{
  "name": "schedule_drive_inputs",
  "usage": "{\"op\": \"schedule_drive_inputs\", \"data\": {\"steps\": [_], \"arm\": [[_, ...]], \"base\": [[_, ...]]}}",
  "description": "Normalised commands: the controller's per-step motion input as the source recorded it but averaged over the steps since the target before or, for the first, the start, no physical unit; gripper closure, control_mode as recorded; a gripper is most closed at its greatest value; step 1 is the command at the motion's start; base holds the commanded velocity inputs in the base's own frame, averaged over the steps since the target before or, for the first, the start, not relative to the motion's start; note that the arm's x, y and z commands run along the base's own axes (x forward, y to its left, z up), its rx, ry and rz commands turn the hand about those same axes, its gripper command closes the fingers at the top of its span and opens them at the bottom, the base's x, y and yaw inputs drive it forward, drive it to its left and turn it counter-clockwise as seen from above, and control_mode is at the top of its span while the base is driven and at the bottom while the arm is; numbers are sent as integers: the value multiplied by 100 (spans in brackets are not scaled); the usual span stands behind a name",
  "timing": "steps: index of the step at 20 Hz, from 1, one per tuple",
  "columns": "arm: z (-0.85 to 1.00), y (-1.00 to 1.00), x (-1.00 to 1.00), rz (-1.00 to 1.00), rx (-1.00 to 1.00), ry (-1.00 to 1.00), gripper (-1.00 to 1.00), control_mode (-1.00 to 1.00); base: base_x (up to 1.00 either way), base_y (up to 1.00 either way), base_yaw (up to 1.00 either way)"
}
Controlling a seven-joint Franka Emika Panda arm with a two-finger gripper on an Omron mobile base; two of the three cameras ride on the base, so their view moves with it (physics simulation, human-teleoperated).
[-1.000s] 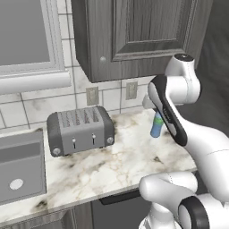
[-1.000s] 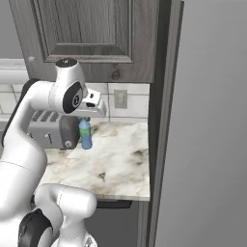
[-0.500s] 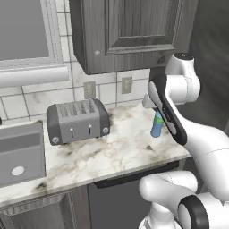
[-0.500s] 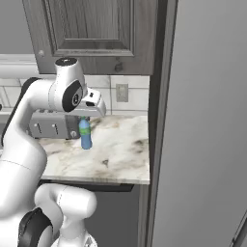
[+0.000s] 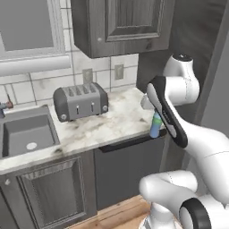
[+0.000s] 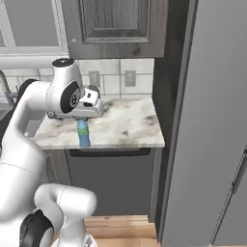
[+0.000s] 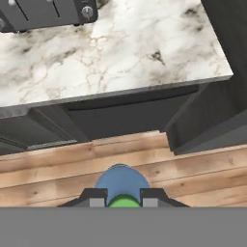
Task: Move the drinks to the dining counter.
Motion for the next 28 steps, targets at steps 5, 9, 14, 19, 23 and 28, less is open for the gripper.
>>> {"op": "schedule_drive_inputs", "data": {"steps": [5, 9, 14, 19, 23, 28], "arm": [[0, 0, 0, 0, 0, 0, 100, 100], [0, 0, 0, 0, 0, 0, 100, 100], [0, 0, 0, 0, 0, 0, 100, 100], [0, 0, 0, 0, 0, 0, 100, 100], [0, 0, 0, 0, 0, 0, 100, 100], [0, 0, 0, 0, 0, 0, 100, 100]], "base": [[-62, 22, -46], [-54, 6, -59], [-57, 0, -71], [-72, 0, -80], [-70, 0, -85], [-58, 0, -91]]}}
